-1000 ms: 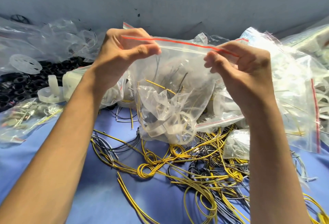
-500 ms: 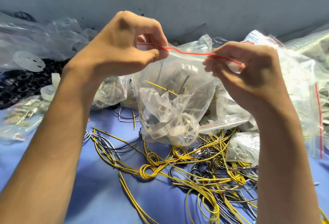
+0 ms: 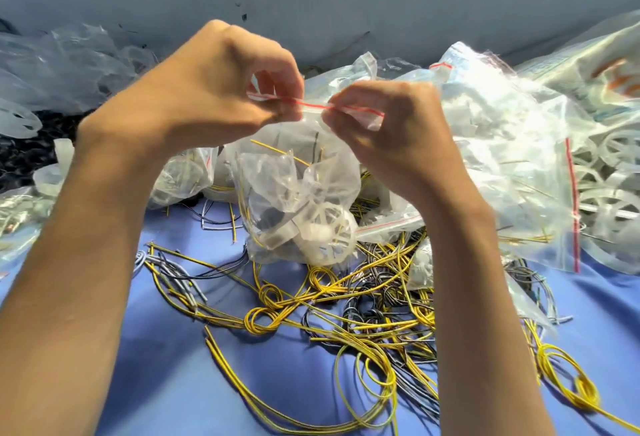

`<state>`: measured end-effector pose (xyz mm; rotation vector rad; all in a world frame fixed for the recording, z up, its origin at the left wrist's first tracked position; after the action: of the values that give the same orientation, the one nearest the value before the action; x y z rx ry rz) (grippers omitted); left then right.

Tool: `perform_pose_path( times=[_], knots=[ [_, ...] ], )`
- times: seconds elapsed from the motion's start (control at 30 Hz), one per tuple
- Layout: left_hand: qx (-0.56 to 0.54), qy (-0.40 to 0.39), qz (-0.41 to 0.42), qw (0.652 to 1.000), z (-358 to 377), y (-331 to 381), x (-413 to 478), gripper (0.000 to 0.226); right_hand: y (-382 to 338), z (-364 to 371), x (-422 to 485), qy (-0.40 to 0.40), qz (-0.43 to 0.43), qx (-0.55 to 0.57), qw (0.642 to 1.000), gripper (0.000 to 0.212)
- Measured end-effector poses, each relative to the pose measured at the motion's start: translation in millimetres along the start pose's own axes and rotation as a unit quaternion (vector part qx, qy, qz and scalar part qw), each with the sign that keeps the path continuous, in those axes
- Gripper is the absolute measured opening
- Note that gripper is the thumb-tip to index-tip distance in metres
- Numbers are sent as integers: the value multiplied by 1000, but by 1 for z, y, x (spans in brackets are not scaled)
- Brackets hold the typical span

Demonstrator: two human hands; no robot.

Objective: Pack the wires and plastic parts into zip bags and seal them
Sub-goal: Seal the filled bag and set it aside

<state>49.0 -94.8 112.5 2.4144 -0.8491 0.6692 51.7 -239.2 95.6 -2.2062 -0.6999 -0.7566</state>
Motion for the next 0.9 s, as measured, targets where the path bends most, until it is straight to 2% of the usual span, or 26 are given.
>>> perform_pose_path(
  times=[0.43, 0.73, 0.9],
  knots=[
    [64, 11, 14, 998, 6, 4, 0, 5, -5, 10, 3, -14, -16, -39, 999, 16],
    [51, -13, 19, 998, 11, 8, 0, 7, -3, 11, 0, -20, -35, -26, 999, 12],
    [44, -18, -5, 999, 12, 2, 2, 8, 0, 14, 0, -26, -9, -39, 999, 14]
  ],
)
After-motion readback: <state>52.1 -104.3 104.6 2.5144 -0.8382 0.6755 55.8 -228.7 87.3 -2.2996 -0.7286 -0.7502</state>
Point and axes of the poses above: each hand's wrist, its own x-axis towards the middle knuckle, its own z-axis out of the palm, y = z × x, the point moved 7 cm from there along x, towards the middle knuckle, and after that the axes turned 2 degrees about z, right-handed, at the moved point
